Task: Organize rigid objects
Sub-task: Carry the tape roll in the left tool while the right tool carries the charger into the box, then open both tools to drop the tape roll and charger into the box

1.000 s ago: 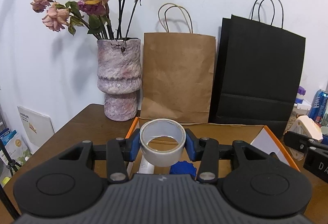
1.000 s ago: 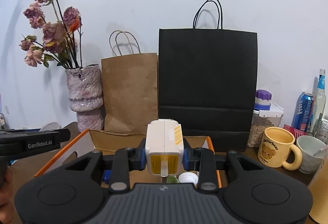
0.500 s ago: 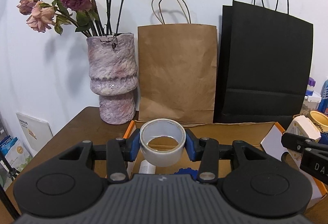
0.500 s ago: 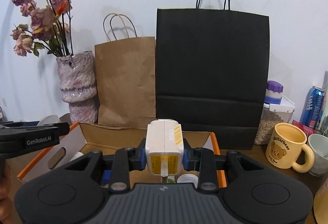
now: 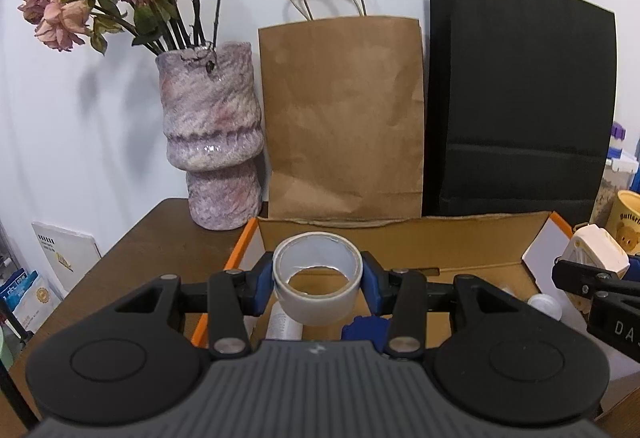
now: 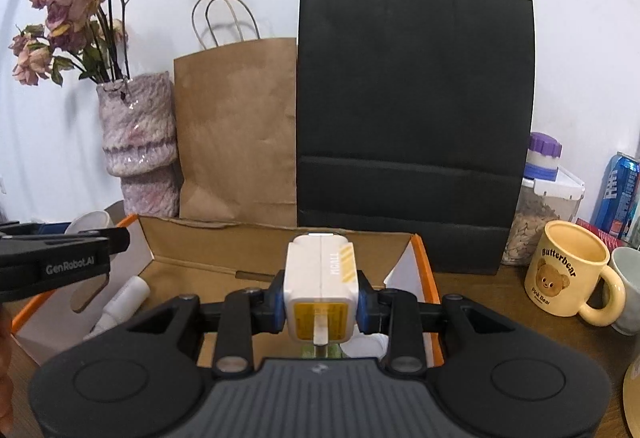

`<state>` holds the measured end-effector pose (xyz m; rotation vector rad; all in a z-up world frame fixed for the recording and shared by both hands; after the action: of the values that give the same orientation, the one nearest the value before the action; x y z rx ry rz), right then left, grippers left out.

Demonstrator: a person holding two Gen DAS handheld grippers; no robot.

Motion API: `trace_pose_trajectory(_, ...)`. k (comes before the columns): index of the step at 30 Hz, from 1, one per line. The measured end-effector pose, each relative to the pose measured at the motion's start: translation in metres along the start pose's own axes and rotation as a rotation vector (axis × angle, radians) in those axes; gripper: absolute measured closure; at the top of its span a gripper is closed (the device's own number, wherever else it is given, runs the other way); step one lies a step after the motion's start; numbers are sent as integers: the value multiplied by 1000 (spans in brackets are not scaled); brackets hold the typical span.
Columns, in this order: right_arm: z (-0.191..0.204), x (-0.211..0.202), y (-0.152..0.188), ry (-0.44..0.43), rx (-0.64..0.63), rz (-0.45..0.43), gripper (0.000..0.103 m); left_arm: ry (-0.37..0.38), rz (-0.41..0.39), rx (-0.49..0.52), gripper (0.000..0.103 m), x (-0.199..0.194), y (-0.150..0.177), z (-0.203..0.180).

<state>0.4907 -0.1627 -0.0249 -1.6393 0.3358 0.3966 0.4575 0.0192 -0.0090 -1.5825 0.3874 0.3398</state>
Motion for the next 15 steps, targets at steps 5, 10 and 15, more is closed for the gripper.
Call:
trace_pose_trajectory(5,0,6,6,6,-7,19,72,3,16,8,58,6,5,0)
trace_pose_trajectory(10,1,9,9,7,-17,29,72,1,30,19,58,9,9,-2)
trace_pose_trajectory(15,2,11,11,6,-30,44,72,-6,45,18,58,10,11,-2)
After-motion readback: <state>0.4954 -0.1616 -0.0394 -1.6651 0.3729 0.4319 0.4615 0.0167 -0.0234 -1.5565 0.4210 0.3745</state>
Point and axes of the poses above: each gripper's, at about its wrist camera, not at the fingertips, and x roughly the way its jaws point, z to its left, y to its underside, the point moved 5 cm from there along x, roughly the way its jaws point, and after that the axes turned 14 degrees about y, right-handed, at the moved point
